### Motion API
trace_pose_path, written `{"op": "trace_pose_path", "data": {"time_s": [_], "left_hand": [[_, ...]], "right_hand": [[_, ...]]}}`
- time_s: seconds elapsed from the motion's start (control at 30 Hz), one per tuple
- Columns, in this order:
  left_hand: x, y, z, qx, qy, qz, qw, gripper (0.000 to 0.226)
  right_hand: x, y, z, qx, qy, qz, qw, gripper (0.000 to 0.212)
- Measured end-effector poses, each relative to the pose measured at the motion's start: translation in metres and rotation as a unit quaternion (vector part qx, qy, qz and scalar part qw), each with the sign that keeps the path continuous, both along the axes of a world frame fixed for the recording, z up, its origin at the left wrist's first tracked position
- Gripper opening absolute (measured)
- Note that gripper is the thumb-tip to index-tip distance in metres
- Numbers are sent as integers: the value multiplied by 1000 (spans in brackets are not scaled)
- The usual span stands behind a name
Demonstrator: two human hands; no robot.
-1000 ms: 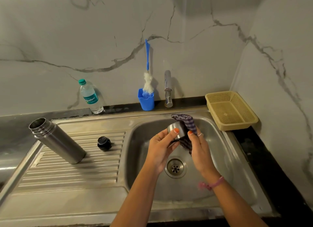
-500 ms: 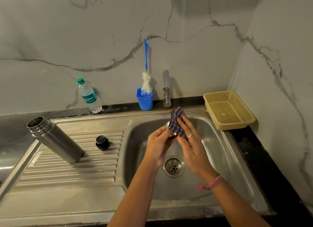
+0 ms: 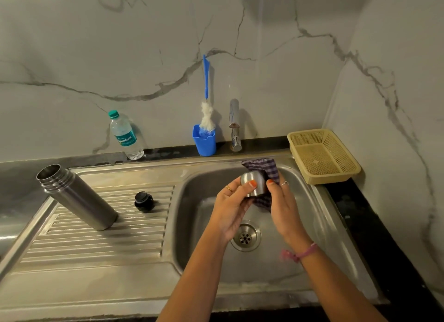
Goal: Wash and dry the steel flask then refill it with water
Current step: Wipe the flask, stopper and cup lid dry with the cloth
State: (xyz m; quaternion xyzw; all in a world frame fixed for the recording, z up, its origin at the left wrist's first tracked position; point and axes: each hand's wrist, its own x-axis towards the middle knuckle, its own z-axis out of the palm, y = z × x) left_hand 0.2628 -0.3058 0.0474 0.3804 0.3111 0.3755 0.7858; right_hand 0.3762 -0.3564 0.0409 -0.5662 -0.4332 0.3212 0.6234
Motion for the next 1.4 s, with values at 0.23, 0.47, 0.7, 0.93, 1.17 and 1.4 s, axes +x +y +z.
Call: {"op": "trace_pose_path", "data": {"time_s": [0.23,0.47,0.7,0.93,1.17,1.4], "left_hand": [[13,-3,0,-5,11,34,999,34],[20,-3,-10,55,71,24,996,61],[23,-3,-8,53,74,89,992,64],[22,-5,-3,57,36,28,997,38],[17,-2,-1,39,50,37,997,36],[24,-7,-17,80,164,56,982,60]], "right_hand": [[-18,-10,-8,24,-39,15,999,55],[-5,-10,12,-75,185,-15,980,26],[-9,-11,18,-52,134,-23,989,34],[2,-5,22,-72,168,-35,983,24],[-15,-8,15,0,28,-9,1000,59],[-15,-2,11,-19,47,-2,999,45]]}}
